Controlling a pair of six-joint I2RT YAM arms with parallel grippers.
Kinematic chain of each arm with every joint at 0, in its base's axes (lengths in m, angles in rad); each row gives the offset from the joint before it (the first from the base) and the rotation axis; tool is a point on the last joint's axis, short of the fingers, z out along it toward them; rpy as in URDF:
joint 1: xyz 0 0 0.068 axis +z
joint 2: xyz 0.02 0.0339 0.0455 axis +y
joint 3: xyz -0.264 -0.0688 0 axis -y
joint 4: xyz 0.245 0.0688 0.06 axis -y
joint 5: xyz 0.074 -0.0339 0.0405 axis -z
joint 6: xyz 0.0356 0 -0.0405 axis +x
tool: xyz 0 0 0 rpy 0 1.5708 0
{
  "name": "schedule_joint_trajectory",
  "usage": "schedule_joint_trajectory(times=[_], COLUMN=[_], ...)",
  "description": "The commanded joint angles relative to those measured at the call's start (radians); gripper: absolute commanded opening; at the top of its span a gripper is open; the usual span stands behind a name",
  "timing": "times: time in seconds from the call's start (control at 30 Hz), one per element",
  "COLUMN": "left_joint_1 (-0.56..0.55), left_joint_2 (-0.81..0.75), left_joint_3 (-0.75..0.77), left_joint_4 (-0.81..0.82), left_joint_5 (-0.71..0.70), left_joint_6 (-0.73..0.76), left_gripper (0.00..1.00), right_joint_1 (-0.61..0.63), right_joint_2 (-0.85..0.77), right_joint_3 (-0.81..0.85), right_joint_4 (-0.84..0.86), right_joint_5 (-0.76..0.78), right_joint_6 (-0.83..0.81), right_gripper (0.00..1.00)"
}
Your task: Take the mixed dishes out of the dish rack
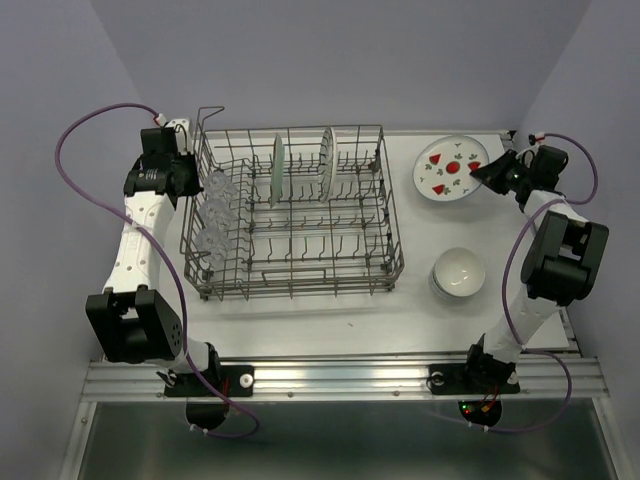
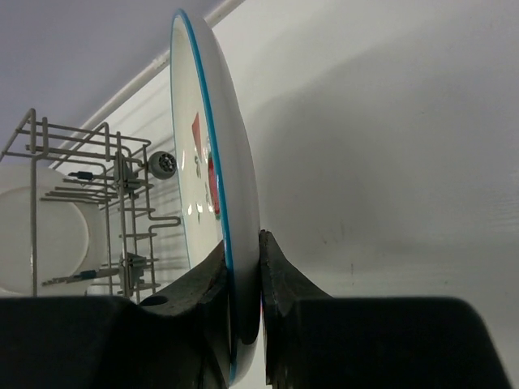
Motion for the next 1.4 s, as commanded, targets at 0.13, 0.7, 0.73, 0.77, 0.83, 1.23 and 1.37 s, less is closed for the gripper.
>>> schedule_joint_trajectory(times=[0.13, 0.7, 0.73, 0.77, 0.83, 1.23, 1.37], left_joint_1=[0.002, 0.003, 0.003, 0.002, 0.003, 0.002, 0.003], left_joint_2=[0.032, 0.026, 0.024, 0.021, 0.019, 0.035, 0.033], left_joint_3=[0.018, 0.006, 0.001, 0.000, 0.000, 0.000, -0.002], left_joint_4=[0.046, 0.035, 0.034, 0.034, 0.034, 0.037, 0.038], left_joint_5=[-0.017, -0.021, -0.021, -0.021, -0.021, -0.021, -0.021], left_joint_6=[0.006, 0.013, 0.015, 0.015, 0.015, 0.019, 0.024], left_gripper=[0.00, 0.00, 0.00, 0.00, 0.00, 0.00, 0.00], right_joint_1=[0.014, 0.023, 0.023, 0.023, 0.023, 0.023, 0.023], right_joint_2=[0.095, 0.171, 0.170, 0.165, 0.156, 0.099, 0.064], right_joint_3=[0.046, 0.069, 0.071, 0.071, 0.069, 0.101, 0.130], right_joint_4=[0.171, 0.031, 0.019, 0.015, 0.008, -0.140, -0.191], right_joint_5=[-0.089, 0.049, 0.077, 0.086, 0.097, 0.354, 0.378], right_joint_6=[0.015, -0.010, -0.008, -0.011, -0.017, -0.088, -0.106], right_gripper=[0.02, 0.50, 0.55, 0.56, 0.57, 1.00, 1.00])
